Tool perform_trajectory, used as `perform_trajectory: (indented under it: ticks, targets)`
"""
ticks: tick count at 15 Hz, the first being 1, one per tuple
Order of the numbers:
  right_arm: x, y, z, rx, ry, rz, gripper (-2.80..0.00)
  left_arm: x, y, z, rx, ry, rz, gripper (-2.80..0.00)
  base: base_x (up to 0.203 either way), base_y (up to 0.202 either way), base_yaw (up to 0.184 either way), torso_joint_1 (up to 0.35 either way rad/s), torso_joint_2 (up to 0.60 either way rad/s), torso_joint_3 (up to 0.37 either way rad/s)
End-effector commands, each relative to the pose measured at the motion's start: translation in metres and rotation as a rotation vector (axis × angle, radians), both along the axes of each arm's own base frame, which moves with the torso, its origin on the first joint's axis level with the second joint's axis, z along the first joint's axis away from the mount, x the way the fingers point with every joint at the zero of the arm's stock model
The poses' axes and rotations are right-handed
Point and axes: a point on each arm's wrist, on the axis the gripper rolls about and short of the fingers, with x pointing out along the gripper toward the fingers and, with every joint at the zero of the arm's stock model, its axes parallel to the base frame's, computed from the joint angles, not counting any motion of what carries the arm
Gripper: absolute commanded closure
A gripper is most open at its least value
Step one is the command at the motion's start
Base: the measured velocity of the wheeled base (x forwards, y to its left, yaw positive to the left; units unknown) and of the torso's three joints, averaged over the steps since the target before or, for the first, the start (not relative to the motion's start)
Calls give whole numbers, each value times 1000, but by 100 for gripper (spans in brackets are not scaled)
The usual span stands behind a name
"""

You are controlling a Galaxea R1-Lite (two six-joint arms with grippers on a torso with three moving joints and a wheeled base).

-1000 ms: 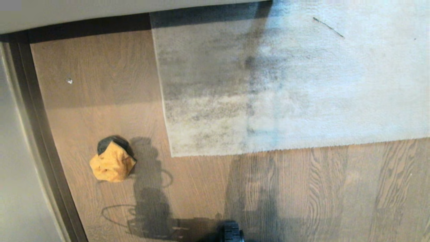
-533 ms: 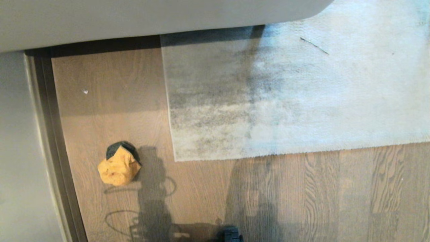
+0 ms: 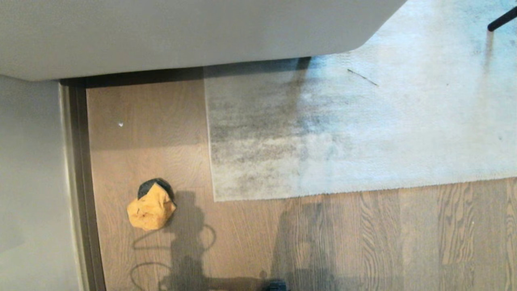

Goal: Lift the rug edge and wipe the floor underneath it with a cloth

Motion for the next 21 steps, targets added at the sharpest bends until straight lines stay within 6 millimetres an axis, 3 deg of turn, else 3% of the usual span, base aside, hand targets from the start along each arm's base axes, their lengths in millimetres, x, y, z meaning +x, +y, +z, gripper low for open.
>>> perform_trajectory:
  ticks: [1,21]
  targets:
    - [0,0,0,-1,0,1,0,0,0,0,2,-1,0,0,0,0,0,2,2,202]
    - [0,0,0,-1,0,1,0,0,0,0,-2,-3,0,0,0,0,0,2,2,203]
